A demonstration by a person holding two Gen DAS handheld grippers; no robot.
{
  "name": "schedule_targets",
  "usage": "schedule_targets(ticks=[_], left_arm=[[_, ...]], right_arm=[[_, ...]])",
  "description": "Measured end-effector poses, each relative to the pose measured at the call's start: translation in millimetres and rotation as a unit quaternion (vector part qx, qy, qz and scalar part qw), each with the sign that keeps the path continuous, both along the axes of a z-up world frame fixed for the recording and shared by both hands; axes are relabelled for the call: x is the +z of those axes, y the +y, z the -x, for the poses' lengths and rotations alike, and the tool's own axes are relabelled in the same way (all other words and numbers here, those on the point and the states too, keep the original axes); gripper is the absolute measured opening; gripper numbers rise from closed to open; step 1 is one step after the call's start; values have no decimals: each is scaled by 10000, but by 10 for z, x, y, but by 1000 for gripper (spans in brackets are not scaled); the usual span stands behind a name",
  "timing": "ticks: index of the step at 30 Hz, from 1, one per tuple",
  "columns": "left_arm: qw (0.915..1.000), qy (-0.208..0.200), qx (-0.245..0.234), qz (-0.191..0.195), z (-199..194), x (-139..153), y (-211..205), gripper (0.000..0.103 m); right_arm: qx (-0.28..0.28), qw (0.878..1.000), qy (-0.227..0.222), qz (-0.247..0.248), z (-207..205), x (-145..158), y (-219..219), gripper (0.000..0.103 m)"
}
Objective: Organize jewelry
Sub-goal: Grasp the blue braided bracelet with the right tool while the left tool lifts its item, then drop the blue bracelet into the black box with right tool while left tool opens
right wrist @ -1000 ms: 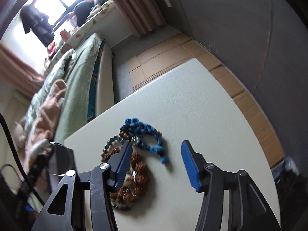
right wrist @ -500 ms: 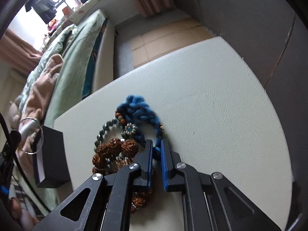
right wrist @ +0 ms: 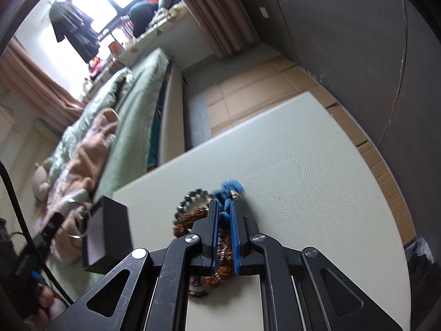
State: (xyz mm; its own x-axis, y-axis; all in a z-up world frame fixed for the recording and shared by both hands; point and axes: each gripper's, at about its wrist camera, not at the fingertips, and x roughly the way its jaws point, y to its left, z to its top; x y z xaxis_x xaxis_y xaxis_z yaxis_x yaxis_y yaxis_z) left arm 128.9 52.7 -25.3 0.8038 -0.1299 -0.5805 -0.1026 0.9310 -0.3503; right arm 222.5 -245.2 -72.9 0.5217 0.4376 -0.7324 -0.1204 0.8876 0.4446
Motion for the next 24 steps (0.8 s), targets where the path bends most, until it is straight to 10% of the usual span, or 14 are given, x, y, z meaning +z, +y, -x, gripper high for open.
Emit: schedule_targets(ticks=[15, 18, 20, 24], left_arm=[[9989, 272, 369, -8, 118, -104, 388, 3], [9976, 524, 456, 65, 97, -147, 462, 27], [9970, 480, 588, 168, 138, -144, 531, 62], [9960, 341, 808, 162, 203, -63, 627, 67]], right_arm=[[56, 9927, -1036, -613, 475, 587, 46, 9], [296, 9906, -1128, -719, 523, 638, 210, 9], [408, 9898, -1148, -732, 546, 642, 309, 9], [694, 9872, -1138, -878, 577, 629, 559, 9]])
